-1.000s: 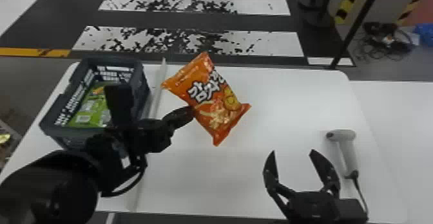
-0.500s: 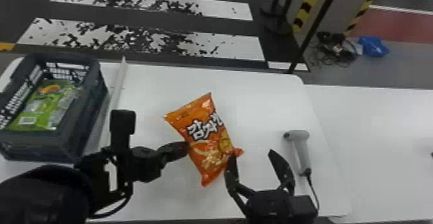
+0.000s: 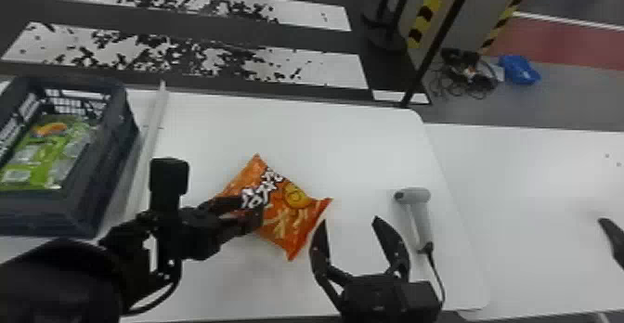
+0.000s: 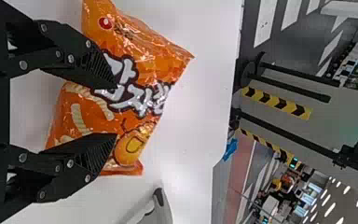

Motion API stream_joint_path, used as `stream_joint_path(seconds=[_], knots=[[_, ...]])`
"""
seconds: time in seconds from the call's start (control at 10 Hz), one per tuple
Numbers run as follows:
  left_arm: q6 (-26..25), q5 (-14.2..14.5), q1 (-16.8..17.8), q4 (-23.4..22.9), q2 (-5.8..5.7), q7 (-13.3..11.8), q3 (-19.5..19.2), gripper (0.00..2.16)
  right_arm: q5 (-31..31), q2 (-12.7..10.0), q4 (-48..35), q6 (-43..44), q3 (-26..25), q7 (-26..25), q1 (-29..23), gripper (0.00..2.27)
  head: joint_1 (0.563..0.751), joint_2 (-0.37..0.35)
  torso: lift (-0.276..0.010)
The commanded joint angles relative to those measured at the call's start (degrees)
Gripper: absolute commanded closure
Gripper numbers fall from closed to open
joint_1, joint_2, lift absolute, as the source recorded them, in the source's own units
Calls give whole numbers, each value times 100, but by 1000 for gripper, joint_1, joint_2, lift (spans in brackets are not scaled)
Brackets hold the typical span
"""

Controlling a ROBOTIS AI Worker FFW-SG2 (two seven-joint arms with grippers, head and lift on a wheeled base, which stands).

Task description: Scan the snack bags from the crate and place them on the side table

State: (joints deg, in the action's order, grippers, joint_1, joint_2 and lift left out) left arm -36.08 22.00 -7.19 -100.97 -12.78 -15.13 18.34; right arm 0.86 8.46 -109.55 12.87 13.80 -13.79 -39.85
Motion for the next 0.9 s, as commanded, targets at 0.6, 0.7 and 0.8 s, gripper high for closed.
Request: stream_joint_path(seconds=[0.6,0.7,0.8], knots=[[3155,-1128,-1302,-836,-190,1083,-718,39,-314,6,-57,-809,0,307,373,87,695,-63,-50],[3243,-1128,-1513,-986,-199,1109,-955,39,-341,6,-101,-1195,0,395,514,87,695,-27,-50],[3436,-1128,-1707,-1135,-199,1127,-1122,39,-613,6,-128,-1565,-52,588,672,90,695,-9,-50]])
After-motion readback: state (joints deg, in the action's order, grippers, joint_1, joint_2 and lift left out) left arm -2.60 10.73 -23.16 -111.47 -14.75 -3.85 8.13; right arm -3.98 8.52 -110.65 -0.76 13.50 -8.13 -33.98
